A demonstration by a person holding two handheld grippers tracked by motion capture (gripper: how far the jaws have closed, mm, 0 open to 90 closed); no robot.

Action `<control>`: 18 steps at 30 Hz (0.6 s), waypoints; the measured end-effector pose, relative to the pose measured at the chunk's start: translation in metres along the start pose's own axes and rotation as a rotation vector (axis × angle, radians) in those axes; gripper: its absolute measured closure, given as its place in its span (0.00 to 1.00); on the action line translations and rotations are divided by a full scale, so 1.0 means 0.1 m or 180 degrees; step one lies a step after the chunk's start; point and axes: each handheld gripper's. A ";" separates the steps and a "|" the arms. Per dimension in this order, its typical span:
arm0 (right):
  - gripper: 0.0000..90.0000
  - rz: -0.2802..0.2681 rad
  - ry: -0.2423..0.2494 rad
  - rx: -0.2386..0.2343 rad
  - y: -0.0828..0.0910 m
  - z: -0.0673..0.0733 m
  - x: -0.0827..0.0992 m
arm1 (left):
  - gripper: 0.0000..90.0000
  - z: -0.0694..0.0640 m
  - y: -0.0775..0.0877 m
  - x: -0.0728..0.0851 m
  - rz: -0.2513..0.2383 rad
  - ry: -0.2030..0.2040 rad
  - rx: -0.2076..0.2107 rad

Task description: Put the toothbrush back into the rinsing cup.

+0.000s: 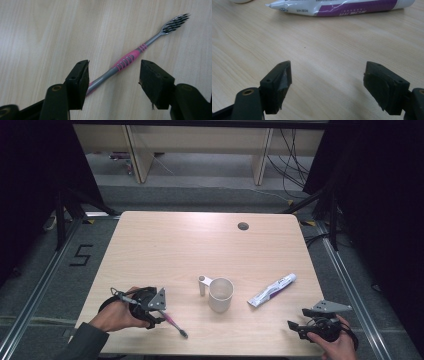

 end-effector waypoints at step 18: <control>0.27 0.0036 0.0042 0.0016 -0.01 0.00 0.00 | 0.62 -0.10 -0.21 -0.20 0.0331 -0.0558 0.0157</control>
Point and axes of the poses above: each handheld gripper's, and its own axes: y roughly backward along the jaws, x roughly out of its underside, z roughly to its left, and after that the axes turned 14 degrees about -x, right-handed
